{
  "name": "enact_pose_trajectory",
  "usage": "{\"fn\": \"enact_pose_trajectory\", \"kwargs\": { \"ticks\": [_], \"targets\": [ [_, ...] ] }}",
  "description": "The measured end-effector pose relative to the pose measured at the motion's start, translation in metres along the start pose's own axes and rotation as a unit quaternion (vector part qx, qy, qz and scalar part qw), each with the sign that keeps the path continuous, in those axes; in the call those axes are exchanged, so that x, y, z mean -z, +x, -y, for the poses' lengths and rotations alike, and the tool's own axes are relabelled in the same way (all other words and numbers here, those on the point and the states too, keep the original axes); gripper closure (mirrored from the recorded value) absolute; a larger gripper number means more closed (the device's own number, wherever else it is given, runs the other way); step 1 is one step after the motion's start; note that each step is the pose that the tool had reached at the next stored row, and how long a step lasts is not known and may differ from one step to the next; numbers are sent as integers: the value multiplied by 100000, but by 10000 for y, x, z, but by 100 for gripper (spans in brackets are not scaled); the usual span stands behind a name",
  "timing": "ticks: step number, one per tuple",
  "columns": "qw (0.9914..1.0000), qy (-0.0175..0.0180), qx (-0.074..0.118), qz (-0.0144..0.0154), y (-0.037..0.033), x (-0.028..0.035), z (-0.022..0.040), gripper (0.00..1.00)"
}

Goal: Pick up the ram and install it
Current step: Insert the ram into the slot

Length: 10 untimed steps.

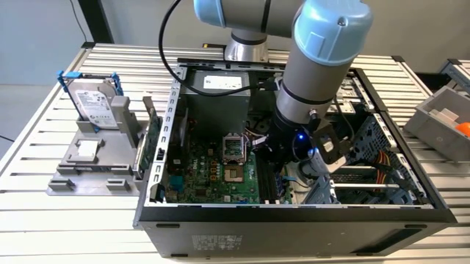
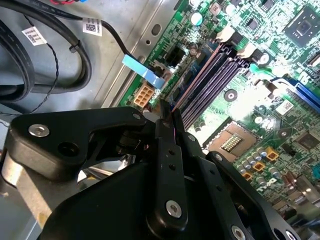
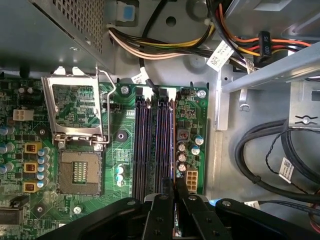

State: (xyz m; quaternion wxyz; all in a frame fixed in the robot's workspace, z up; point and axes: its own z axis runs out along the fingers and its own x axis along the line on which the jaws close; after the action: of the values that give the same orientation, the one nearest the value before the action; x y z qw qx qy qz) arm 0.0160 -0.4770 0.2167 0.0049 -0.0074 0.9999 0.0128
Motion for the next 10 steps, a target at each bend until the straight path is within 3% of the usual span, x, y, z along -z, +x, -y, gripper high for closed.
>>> {"fn": "enact_pose_trajectory", "kwargs": {
  "ticks": [10],
  "targets": [
    [100000,28,-2,-7,1,-1,-2,100]
  ]
}}
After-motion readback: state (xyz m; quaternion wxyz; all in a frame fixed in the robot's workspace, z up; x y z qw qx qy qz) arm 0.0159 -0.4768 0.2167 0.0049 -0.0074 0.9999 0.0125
